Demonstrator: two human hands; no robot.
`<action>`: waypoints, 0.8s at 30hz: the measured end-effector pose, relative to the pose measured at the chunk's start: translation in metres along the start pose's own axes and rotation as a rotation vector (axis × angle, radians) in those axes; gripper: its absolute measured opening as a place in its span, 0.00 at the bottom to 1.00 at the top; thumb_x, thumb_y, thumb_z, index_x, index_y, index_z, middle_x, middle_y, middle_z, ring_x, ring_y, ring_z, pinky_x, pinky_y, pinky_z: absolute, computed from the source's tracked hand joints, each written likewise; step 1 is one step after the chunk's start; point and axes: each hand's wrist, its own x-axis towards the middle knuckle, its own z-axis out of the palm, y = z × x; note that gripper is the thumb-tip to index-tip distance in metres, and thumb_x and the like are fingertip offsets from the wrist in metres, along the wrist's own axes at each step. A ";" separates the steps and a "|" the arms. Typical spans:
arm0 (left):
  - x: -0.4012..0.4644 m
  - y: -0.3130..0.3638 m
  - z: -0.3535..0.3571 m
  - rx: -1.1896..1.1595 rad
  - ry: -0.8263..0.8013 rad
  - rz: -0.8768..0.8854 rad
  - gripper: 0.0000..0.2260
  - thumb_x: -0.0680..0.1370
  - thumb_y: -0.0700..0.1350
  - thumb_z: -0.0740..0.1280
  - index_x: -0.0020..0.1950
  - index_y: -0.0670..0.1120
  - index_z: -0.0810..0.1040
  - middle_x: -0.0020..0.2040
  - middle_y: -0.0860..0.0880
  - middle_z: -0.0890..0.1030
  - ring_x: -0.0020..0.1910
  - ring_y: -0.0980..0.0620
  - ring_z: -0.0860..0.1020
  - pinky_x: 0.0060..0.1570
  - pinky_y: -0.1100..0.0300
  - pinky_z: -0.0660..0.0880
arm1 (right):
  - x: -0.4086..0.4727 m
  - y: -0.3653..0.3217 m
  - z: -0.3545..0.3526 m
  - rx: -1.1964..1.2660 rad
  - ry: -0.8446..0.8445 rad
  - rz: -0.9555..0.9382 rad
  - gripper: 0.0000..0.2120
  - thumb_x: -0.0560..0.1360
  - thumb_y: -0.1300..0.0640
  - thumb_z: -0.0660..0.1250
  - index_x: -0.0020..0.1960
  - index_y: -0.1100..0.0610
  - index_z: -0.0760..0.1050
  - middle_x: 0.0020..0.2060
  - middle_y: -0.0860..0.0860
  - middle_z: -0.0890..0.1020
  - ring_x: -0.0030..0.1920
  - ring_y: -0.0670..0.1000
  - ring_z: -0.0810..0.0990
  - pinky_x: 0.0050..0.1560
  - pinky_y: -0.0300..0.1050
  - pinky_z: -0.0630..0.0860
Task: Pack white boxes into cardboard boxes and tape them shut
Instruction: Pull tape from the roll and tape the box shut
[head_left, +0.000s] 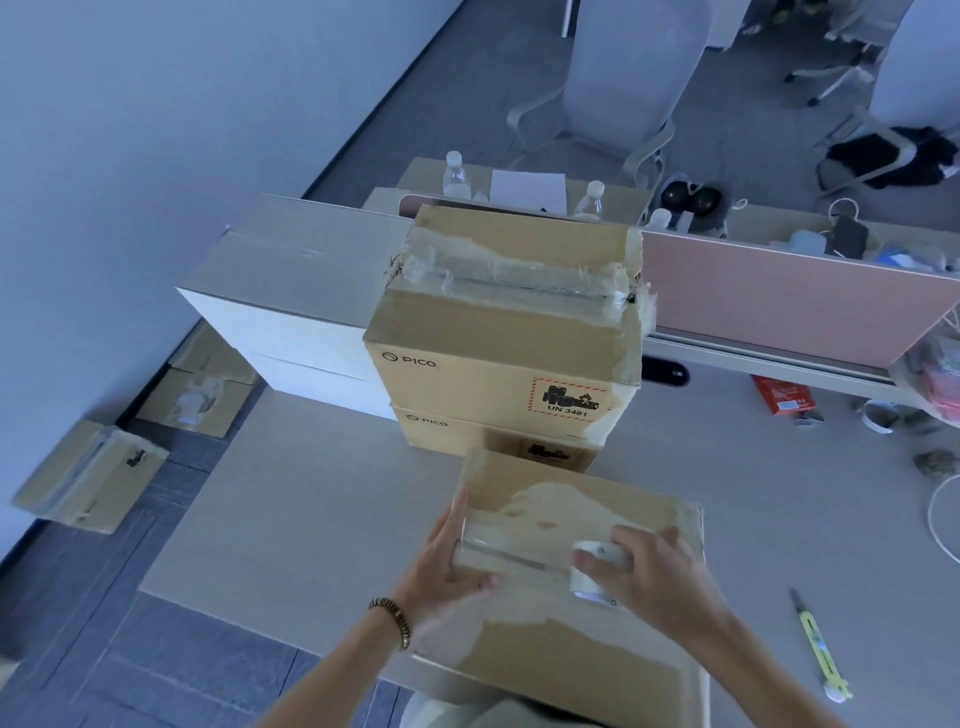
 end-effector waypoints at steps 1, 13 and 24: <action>0.000 0.001 0.000 0.007 0.001 0.003 0.52 0.70 0.64 0.74 0.80 0.58 0.40 0.80 0.61 0.51 0.78 0.64 0.52 0.78 0.56 0.56 | -0.003 0.007 -0.003 0.013 0.015 0.008 0.30 0.68 0.28 0.65 0.32 0.55 0.63 0.24 0.49 0.71 0.30 0.47 0.70 0.32 0.40 0.67; 0.003 0.000 0.003 0.017 -0.020 0.006 0.50 0.71 0.60 0.75 0.78 0.62 0.40 0.77 0.66 0.50 0.76 0.70 0.49 0.77 0.63 0.52 | -0.013 0.028 -0.020 -0.055 -0.005 0.133 0.30 0.67 0.28 0.67 0.30 0.55 0.66 0.25 0.45 0.70 0.35 0.50 0.73 0.31 0.42 0.65; 0.003 -0.001 0.004 -0.004 -0.017 0.035 0.51 0.70 0.64 0.74 0.79 0.62 0.40 0.78 0.67 0.49 0.78 0.66 0.50 0.78 0.57 0.53 | -0.022 0.046 -0.024 0.351 0.045 0.108 0.32 0.66 0.32 0.71 0.29 0.55 0.57 0.24 0.46 0.58 0.27 0.46 0.57 0.29 0.42 0.54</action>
